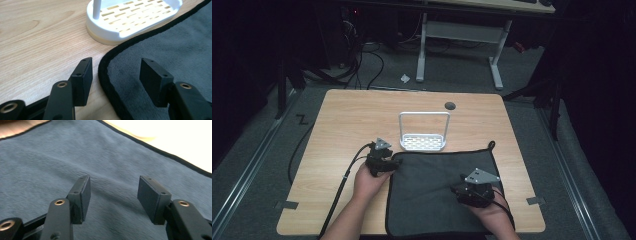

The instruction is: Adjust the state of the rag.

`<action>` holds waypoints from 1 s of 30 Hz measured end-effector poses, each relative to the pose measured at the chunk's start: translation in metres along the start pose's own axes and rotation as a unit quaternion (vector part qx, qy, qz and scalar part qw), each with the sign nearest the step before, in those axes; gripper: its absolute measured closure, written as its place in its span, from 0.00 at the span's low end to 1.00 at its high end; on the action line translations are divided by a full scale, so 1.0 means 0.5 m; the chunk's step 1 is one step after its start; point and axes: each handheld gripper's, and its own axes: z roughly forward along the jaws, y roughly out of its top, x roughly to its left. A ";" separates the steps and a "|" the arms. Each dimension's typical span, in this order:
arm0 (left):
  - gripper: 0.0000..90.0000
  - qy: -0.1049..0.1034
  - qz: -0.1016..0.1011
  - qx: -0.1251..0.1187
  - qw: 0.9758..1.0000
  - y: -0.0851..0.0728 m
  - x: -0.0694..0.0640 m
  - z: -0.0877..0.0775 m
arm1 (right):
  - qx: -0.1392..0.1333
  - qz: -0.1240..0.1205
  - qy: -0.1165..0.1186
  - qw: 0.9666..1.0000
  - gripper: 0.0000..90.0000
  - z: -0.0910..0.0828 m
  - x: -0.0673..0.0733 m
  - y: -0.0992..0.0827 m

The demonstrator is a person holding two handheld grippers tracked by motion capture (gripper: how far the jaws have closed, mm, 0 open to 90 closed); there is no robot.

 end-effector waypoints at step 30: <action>0.93 -0.031 -0.053 -0.022 0.998 -0.016 0.020 0.002 | -0.014 -0.038 0.071 0.997 0.55 0.032 0.107 0.033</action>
